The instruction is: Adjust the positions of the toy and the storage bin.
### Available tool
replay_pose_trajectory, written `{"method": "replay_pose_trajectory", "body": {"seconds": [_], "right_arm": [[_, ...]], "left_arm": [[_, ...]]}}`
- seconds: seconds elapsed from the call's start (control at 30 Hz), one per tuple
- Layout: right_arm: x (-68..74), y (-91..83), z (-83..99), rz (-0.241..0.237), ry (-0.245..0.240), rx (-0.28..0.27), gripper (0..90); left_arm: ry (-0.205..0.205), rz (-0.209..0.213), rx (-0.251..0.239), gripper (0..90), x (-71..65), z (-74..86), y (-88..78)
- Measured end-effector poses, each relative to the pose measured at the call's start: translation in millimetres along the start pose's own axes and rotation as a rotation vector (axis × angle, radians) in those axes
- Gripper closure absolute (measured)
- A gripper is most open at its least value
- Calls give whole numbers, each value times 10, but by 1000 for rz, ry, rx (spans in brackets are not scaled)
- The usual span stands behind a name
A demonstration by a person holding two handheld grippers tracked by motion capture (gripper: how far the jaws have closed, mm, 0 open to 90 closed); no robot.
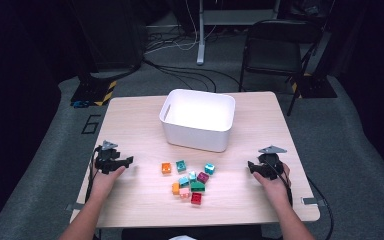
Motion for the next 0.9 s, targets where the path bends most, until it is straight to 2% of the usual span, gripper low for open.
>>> {"method": "replay_pose_trajectory", "body": {"seconds": [0.07, 0.17, 0.23, 0.27, 0.4, 0.5, 0.6, 0.63, 0.67, 0.77, 0.9], "right_arm": [[62, -60, -84, -31, 8, 10, 408], [96, -89, -151, -37, -4, 11, 410], [129, -112, -210, -42, -14, 17, 417], [159, -125, -264, -47, -17, 23, 417], [210, -130, -365, -66, -1, 24, 411], [258, -150, -445, -77, -1, 13, 404], [319, -166, -525, -94, -8, 13, 399], [342, -171, -549, -96, -5, 16, 397], [354, -174, -568, -99, -7, 15, 394], [386, -166, -642, -100, -20, 11, 389], [448, -176, -726, -98, -19, 7, 388]], "left_arm": [[11, 25, 0, 381, -6, -133, -21], [8, 39, 0, 393, -9, -208, -28], [15, 41, -12, 393, -7, -302, -44], [16, 49, -29, 393, -15, -415, -60], [18, 60, -40, 392, -30, -555, -73], [36, 72, -46, 391, -50, -716, -72], [38, 70, -54, 393, -63, -787, -65], [28, 87, -59, 394, -80, -845, -58], [28, 87, -59, 394, -80, -845, -58], [40, 102, -67, 394, -120, -1011, -53], [60, 107, -68, 396, -150, -1119, -56]]}}
Point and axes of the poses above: each handheld gripper's, and its own axes: y roughly forward along the jaws, z roughly out of its underside, x roughly to its left, the point moved 6 cm from there along y, roughly forward along the jaws, and after that the axes turned 13 degrees about y, right-handed, at the moved point
